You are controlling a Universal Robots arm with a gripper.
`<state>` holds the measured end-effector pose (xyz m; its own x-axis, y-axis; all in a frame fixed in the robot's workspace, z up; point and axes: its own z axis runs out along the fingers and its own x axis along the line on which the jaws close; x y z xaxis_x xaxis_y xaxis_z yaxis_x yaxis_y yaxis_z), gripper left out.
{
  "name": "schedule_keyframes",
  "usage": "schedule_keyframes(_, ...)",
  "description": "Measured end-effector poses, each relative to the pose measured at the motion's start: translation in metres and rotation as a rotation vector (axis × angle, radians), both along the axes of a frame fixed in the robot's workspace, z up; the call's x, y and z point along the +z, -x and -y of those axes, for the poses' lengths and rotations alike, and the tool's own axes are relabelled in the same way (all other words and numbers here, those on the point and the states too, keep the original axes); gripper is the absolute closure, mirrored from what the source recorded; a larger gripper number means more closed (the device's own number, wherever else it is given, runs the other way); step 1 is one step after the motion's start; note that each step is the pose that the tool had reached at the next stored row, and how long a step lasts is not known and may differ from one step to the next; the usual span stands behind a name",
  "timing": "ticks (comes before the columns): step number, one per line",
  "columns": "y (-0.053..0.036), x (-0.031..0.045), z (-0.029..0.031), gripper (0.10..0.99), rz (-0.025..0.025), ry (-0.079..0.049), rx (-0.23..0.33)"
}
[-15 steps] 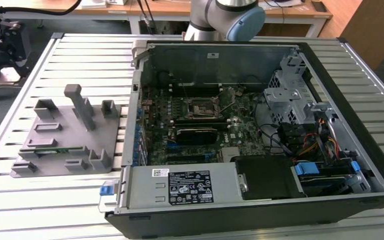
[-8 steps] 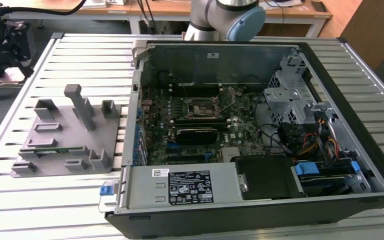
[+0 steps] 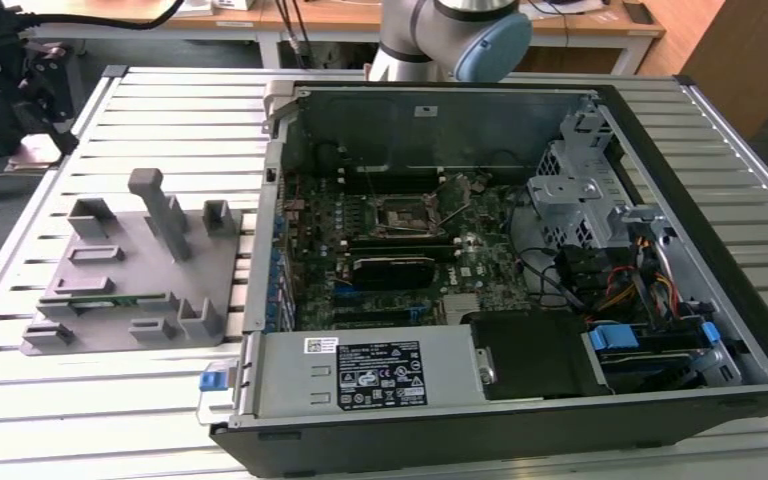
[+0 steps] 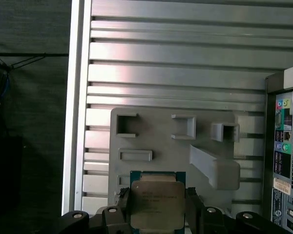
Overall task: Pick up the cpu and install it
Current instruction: 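Pick up the cpu and move it towards the insertion slot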
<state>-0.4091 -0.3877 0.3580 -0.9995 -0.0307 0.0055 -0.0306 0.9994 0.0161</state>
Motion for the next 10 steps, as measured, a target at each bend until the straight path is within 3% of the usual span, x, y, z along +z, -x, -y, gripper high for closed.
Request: schedule_keyframes(10, -0.0051, 0.0124, -0.0005, 0.553, 0.0, 0.0, 0.0)
